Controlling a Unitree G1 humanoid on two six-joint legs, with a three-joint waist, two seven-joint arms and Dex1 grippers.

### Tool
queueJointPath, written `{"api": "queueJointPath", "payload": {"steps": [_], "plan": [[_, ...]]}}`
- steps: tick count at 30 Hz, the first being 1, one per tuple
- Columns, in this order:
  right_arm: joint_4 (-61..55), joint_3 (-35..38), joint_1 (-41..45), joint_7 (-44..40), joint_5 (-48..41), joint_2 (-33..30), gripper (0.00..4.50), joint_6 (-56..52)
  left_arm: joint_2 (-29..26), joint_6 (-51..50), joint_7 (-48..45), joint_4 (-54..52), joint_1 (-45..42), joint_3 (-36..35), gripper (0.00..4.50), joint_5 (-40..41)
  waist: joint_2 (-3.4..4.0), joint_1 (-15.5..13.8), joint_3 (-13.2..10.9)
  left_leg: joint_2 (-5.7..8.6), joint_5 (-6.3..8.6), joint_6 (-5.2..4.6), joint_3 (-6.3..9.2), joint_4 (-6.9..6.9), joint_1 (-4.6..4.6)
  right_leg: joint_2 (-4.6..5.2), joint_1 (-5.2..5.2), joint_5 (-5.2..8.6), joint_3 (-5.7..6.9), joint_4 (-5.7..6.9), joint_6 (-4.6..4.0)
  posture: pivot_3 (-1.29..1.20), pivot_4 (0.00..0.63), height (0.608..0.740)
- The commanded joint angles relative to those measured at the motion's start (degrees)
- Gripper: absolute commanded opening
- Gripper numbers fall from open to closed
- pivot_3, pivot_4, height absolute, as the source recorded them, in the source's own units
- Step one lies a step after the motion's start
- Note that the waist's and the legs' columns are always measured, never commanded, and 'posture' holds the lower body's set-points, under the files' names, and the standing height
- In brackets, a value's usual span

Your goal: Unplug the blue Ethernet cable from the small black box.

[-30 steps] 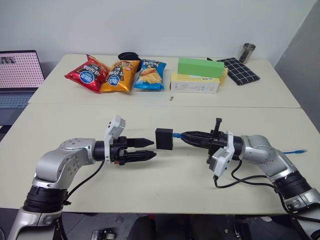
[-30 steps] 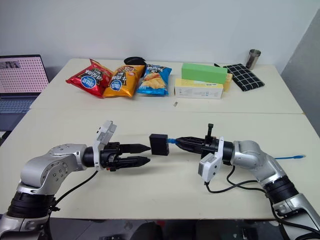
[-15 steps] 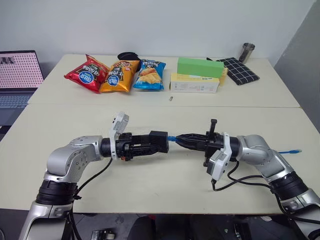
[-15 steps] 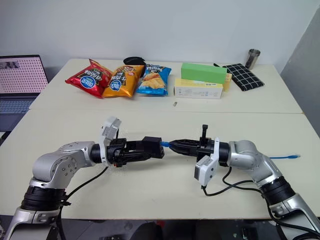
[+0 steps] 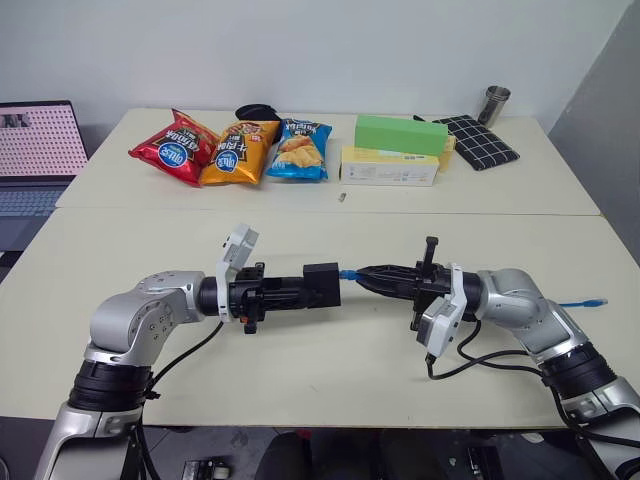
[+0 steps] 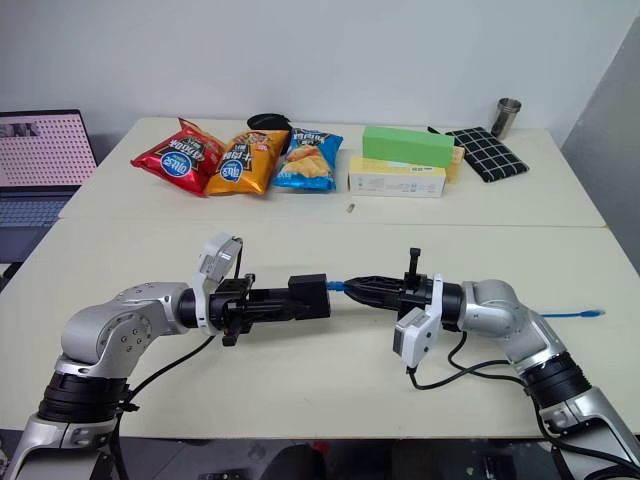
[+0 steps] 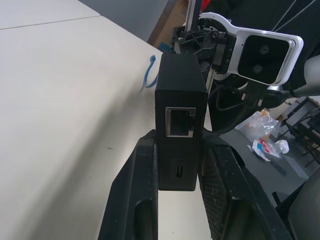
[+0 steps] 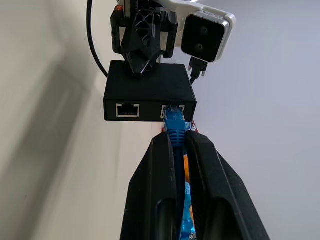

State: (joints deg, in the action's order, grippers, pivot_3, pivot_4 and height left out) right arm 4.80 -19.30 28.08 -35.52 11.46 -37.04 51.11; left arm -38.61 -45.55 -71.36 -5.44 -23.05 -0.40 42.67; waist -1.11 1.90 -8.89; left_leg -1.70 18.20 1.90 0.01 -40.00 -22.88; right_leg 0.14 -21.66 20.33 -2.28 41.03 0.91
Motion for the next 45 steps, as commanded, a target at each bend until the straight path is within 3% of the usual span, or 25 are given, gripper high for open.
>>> {"api": "queueJointPath", "payload": {"steps": [1,5,9,14,18,25,35,38,45], "plan": [[-3.87,-1.04,0.12,-2.22,-3.45,-0.05,0.78,0.00,-0.37,1.70,-0.24,-1.29,-0.18,-0.31,0.78,-0.46,0.00,0.01,0.00,0.00,0.00,0.00,0.00,0.00,0.00,0.00,0.00,0.00,0.00,0.00,0.00,0.00,0.150,0.740],[-7.11,-2.20,-0.88,-6.87,-7.99,-1.69,1.63,-5.86,-0.44,2.38,-0.78,-0.77,-0.33,0.18,0.78,-1.20,0.00,-0.01,0.00,-0.01,0.00,0.00,0.01,0.00,0.00,0.00,0.00,0.00,0.01,0.00,0.00,0.00,0.150,0.740],[-18.85,-1.99,-4.81,-12.55,-20.91,-5.13,2.52,-28.57,-0.60,4.81,-2.01,-0.32,-0.52,1.00,0.78,-3.17,-0.01,-0.21,0.00,0.01,0.00,0.00,0.04,-0.02,0.00,0.02,0.05,0.00,0.03,-0.03,0.00,0.00,0.150,0.740],[-31.99,2.84,-4.29,-7.38,-46.41,-5.99,2.58,-66.79,-1.09,8.97,-4.29,0.16,-0.06,2.27,0.78,-5.85,0.00,-0.07,0.00,-0.01,0.00,0.00,0.08,-0.03,0.01,0.02,0.06,0.00,0.05,-0.01,0.00,0.00,0.150,0.740],[-33.18,6.07,-2.20,-5.03,-58.46,-4.45,2.58,-82.82,-1.02,10.93,-5.79,-0.19,-0.12,2.32,0.78,-6.03,0.00,-0.15,0.00,0.00,0.01,-0.01,0.16,-0.02,0.00,0.02,0.10,0.00,0.11,-0.07,0.00,0.00,0.150,0.740],[-30.85,8.07,-1.64,-5.82,-63.67,-1.30,2.58,-93.26,-1.16,12.03,-7.15,-1.00,-0.24,2.15,0.78,-5.81,0.00,-0.13,0.00,0.03,0.03,-0.05,0.15,-0.01,-0.02,0.02,0.12,0.00,0.10,-0.11,0.00,0.00,0.150,0.740],[-28.87,9.68,-0.37,-7.92,-62.51,1.49,2.58,-97.35,-1.31,12.16,-7.29,-1.78,-0.23,2.56,0.78,-6.35,0.00,-0.10,0.00,0.03,0.11,-0.19,0.16,0.00,-0.02,0.02,0.11,0.00,0.12,-0.11,0.00,0.00,0.150,0.740],[-28.68,9.97,-0.16,-8.11,-62.33,2.05,2.14,-97.78,-1.33,12.17,-7.25,-1.99,-0.19,2.74,0.78,-6.47,0.00,-0.09,0.00,0.03,0.11,-0.19,0.17,0.00,-0.02,0.02,0.11,0.00,0.12,-0.11,0.00,0.00,0.150,0.740],[-28.31,10.61,0.43,-8.98,-62.64,2.57,0.57,-99.33,-1.79,12.55,-7.61,-2.42,0.22,3.17,0.78,-7.10,0.00,-0.09,0.00,0.03,0.10,-0.19,0.17,0.00,-0.02,0.02,0.11,0.00,0.12,-0.12,0.00,0.00,0.150,0.740]]}}
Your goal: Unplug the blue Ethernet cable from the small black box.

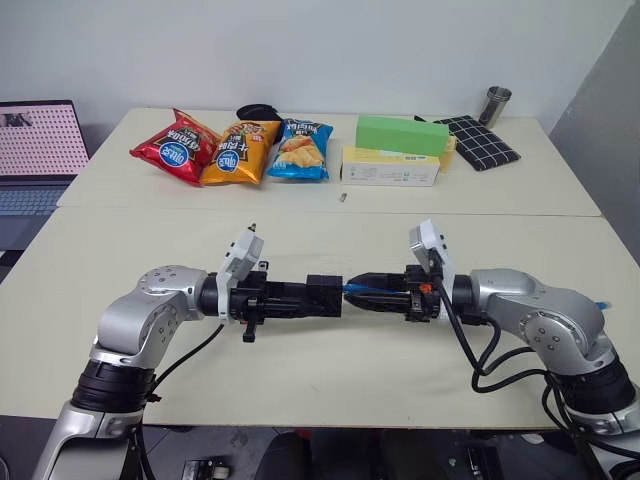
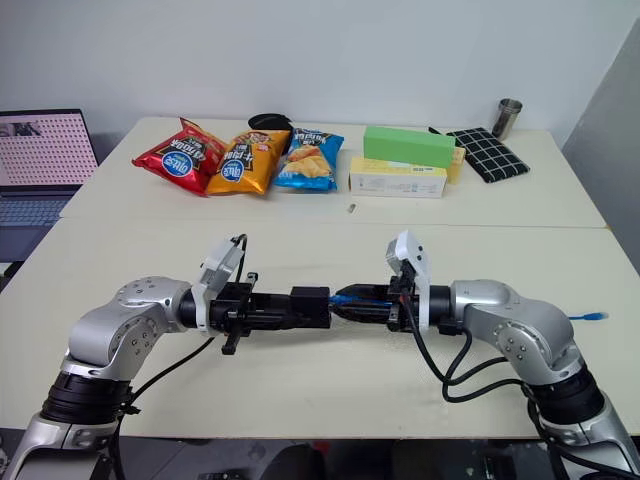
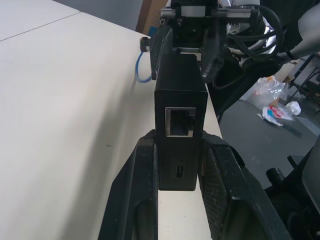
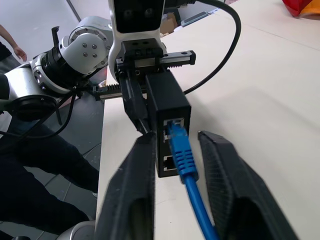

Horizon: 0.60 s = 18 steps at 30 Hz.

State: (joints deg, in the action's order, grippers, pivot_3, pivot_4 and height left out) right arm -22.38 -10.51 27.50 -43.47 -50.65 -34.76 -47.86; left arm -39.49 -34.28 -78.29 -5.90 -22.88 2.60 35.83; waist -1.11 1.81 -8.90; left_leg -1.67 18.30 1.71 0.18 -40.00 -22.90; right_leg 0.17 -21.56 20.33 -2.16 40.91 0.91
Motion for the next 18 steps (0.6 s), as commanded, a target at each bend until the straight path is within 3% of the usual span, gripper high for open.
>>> {"api": "queueJointPath", "payload": {"steps": [1,4,18], "plan": [[-1.11,1.86,1.04,-1.24,-0.39,0.29,0.33,-0.51,-0.98,1.37,-0.71,-2.03,0.12,0.26,0.78,-0.39,0.00,0.00,0.00,0.00,0.00,0.00,0.00,0.00,0.00,0.00,0.00,0.00,0.00,0.00,0.00,0.00,0.150,0.740],[-1.16,1.71,1.20,-1.97,0.10,0.11,0.01,-0.80,-1.08,1.40,-0.64,-2.25,0.25,0.40,0.78,-0.36,0.00,0.00,0.00,0.00,0.00,0.00,0.00,0.01,0.00,0.00,0.00,0.00,0.00,0.00,0.00,0.00,0.150,0.740],[-1.10,1.31,1.49,-4.77,2.20,-0.29,0.01,-1.16,-0.66,0.67,-0.15,-2.99,0.56,0.46,0.78,0.30,0.00,0.00,0.00,0.00,0.01,-0.02,0.00,0.01,0.00,0.00,0.00,0.00,0.00,-0.01,0.00,0.00,0.150,0.740]]}}
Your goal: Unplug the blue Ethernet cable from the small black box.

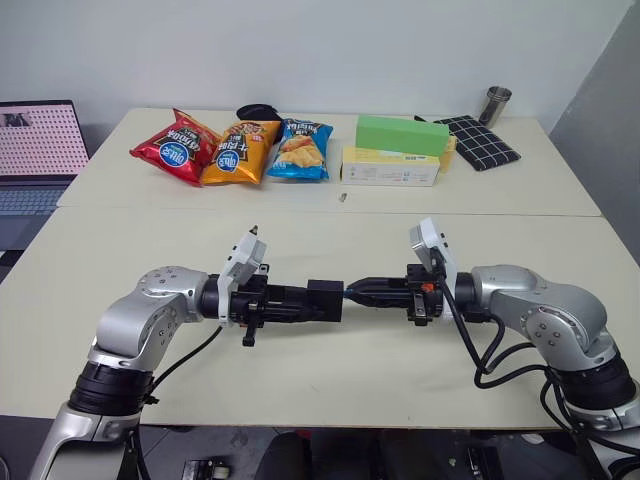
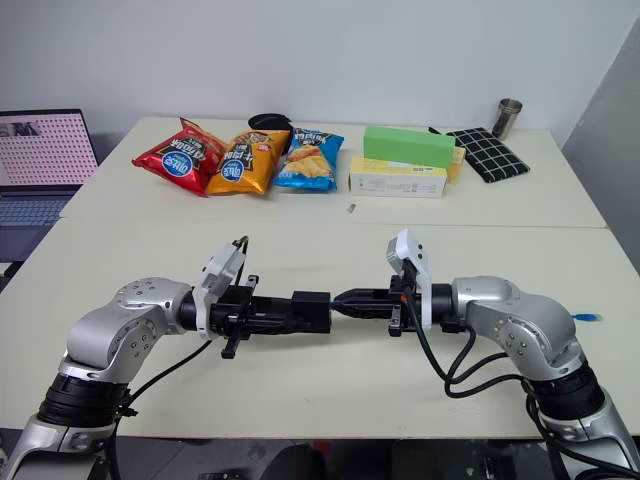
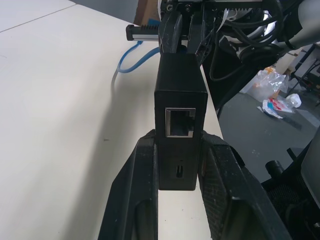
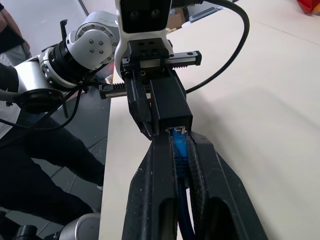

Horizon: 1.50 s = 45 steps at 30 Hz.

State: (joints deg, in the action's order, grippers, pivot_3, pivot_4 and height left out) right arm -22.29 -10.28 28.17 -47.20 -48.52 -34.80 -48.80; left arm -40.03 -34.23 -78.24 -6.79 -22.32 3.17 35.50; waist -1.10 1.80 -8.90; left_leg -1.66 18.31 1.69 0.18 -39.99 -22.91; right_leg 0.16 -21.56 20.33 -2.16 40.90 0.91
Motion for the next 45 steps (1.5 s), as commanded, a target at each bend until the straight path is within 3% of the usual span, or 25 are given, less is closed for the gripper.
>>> {"api": "queueJointPath", "payload": {"steps": [1,22,24,28,31,43,45], "plan": [[-1.24,1.12,0.62,-1.31,0.25,-0.45,0.01,-0.20,-0.13,0.62,-0.18,-2.06,0.01,-0.10,0.78,0.60,0.00,0.00,0.00,0.00,0.00,0.00,0.00,0.00,0.00,0.00,0.00,0.00,0.00,0.00,0.00,0.00,0.150,0.740],[-2.46,2.45,-1.29,-1.76,-0.31,-1.50,0.01,-0.94,-0.05,0.56,1.14,-1.73,-0.22,-0.57,0.78,0.95,0.00,-0.01,0.00,0.00,0.00,-0.01,0.00,0.01,0.00,0.00,0.00,0.00,0.00,-0.01,0.00,0.00,0.150,0.740],[-2.92,2.47,-1.17,-1.32,-1.20,-0.69,0.72,-1.27,0.06,0.56,1.23,-2.03,-0.10,-0.39,0.78,1.00,0.00,-0.01,0.00,0.00,0.00,-0.01,0.01,0.00,0.00,0.00,0.00,0.00,0.00,-0.01,0.00,0.00,0.150,0.740],[-3.60,2.81,-0.98,-0.60,-2.09,0.02,1.62,-2.51,-0.04,0.68,1.03,-2.06,-0.20,-0.01,0.78,1.09,0.00,-0.01,0.00,0.00,0.00,-0.01,0.01,0.01,0.00,0.00,0.00,0.00,0.00,-0.01,0.00,0.00,0.150,0.740],[-3.95,3.02,-0.87,-0.52,-2.63,0.01,2.01,-3.80,-0.07,0.77,0.95,-2.04,-0.26,0.11,0.78,1.06,0.00,-0.02,0.00,0.00,0.00,-0.01,0.01,0.01,0.00,0.00,0.00,0.00,0.01,-0.02,0.00,0.00,0.150,0.740],[-2.41,3.29,-0.72,0.26,-1.70,0.45,2.01,-4.28,-0.01,0.98,0.97,-2.18,-0.02,0.23,0.78,0.92,0.00,-0.01,0.00,0.00,0.01,-0.01,0.01,0.01,0.00,0.00,0.00,0.00,0.00,-0.02,0.00,0.00,0.150,0.740],[-2.41,3.35,-0.72,0.20,-1.74,0.36,1.64,-4.33,-0.02,0.94,1.05,-2.37,0.12,0.22,0.78,0.96,0.00,-0.01,0.00,0.00,0.01,-0.01,0.01,0.01,0.00,0.00,0.00,0.00,0.00,-0.02,0.00,0.00,0.150,0.740]]}}
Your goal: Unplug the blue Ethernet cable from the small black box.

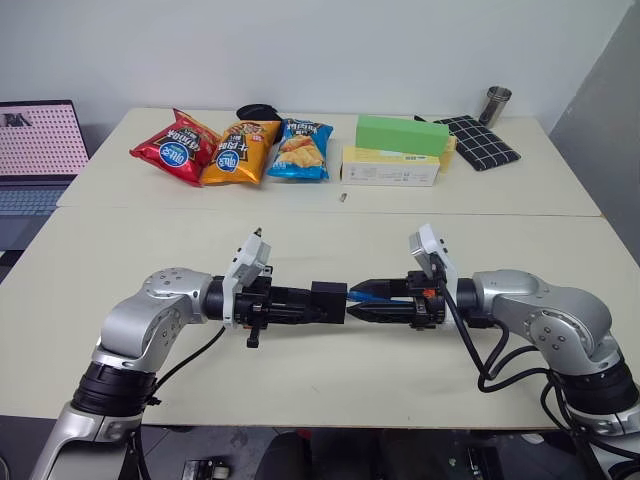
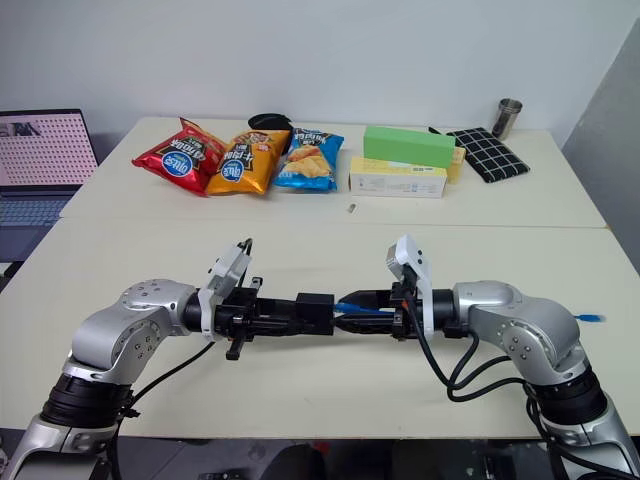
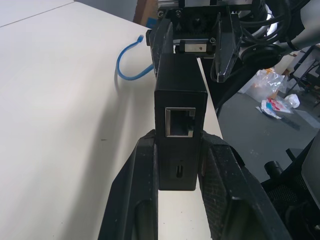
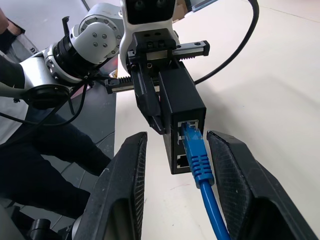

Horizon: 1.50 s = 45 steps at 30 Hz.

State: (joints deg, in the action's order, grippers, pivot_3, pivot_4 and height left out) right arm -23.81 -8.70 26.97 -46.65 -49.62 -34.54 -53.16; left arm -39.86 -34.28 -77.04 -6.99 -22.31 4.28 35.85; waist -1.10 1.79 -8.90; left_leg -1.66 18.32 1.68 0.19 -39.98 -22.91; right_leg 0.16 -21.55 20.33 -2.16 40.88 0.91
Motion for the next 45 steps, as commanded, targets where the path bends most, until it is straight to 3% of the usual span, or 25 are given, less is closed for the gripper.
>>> {"api": "queueJointPath", "payload": {"steps": [1,8,38,43,45], "plan": [[-0.92,1.77,0.48,-0.39,-0.56,0.06,1.51,0.04,-0.18,0.98,-0.13,-2.23,0.17,-0.90,0.78,0.62,0.00,0.00,0.00,0.00,0.00,0.00,0.00,0.00,0.00,0.00,0.00,0.00,0.00,0.00,0.00,0.00,0.150,0.740],[-1.13,1.19,0.68,-1.18,0.45,-0.50,0.05,0.43,0.09,0.84,0.12,-2.57,0.42,-0.93,0.78,0.83,0.00,-0.01,0.00,0.00,0.00,-0.01,0.00,0.01,0.00,0.00,0.00,0.00,0.00,0.00,0.00,0.00,0.150,0.740],[-0.16,3.56,-2.49,-5.31,3.32,-5.20,0.02,1.40,-0.95,1.18,0.41,-1.75,1.20,-2.22,0.78,0.52,0.00,-0.05,-0.01,-0.01,0.01,-0.02,0.01,0.02,-0.01,-0.02,0.02,0.00,0.01,-0.03,0.00,0.00,0.150,0.740],[9.61,4.15,0.47,1.81,14.23,-2.35,0.02,10.38,-1.14,1.57,2.14,-1.24,1.90,-3.39,0.78,-0.08,0.01,-0.05,-0.02,0.00,0.01,-0.01,0.01,0.02,0.00,-0.02,0.02,0.00,0.00,-0.03,0.00,0.00,0.150,0.740],[19.53,0.92,3.04,8.84,27.02,-1.65,0.02,21.08,-0.84,2.25,3.59,-1.23,2.61,-3.88,0.78,-0.71,0.01,0.08,-0.01,-0.01,0.00,-0.01,-0.02,0.01,0.03,-0.02,0.03,0.00,-0.03,-0.01,0.00,0.00,0.150,0.740]]}}
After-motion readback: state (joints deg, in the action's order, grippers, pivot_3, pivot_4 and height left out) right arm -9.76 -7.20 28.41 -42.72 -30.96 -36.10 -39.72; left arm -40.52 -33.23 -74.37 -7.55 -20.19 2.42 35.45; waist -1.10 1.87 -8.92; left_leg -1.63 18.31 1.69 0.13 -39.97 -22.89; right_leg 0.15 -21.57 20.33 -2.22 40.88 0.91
